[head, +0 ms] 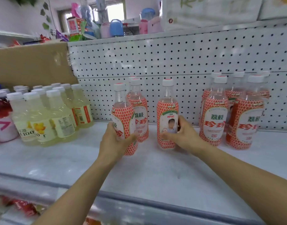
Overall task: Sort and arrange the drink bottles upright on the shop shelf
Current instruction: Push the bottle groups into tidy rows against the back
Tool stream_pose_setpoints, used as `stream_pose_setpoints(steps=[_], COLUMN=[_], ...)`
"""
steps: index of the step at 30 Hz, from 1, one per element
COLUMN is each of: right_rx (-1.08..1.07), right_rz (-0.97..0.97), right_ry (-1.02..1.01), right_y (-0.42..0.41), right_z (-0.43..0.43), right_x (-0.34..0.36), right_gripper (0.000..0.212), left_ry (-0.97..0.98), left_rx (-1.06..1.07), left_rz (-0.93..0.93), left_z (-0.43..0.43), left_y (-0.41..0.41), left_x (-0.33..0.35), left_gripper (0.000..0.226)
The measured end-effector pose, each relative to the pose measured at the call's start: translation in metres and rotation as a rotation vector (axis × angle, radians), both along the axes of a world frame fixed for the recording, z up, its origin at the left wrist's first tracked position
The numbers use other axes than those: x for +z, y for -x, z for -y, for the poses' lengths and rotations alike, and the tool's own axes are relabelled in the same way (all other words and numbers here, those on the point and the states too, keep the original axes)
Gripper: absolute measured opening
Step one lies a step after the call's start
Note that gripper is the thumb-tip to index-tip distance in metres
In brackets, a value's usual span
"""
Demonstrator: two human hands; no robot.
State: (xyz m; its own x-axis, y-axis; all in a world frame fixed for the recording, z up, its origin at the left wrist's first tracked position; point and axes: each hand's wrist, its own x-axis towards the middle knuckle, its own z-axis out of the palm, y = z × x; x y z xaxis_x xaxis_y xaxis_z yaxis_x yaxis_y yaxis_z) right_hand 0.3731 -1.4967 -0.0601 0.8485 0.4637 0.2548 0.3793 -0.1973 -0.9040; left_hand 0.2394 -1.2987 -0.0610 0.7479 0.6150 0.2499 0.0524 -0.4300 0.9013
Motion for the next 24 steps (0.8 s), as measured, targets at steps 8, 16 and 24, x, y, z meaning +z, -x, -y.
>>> stream_pose_setpoints(steps=[8,16,24], right_rx=[0.021,-0.238,-0.389], right_rz=[0.001,0.011,-0.038], right_ry=[0.094,0.072,0.032], right_y=[0.044,0.028,-0.038], right_z=[0.128,0.252,0.278], right_x=[0.005,0.002,0.002], right_gripper=[0.059,0.058,0.05], left_ry=[-0.03,0.027,0.044], left_rx=[-0.182,-0.342,-0.346], left_rz=[-0.023,-0.024,-0.03], left_z=[0.089,0.175,0.204], left_y=[0.0,-0.033,-0.052], left_x=[0.001,0.003,0.009], left_gripper=[0.06,0.062,0.065])
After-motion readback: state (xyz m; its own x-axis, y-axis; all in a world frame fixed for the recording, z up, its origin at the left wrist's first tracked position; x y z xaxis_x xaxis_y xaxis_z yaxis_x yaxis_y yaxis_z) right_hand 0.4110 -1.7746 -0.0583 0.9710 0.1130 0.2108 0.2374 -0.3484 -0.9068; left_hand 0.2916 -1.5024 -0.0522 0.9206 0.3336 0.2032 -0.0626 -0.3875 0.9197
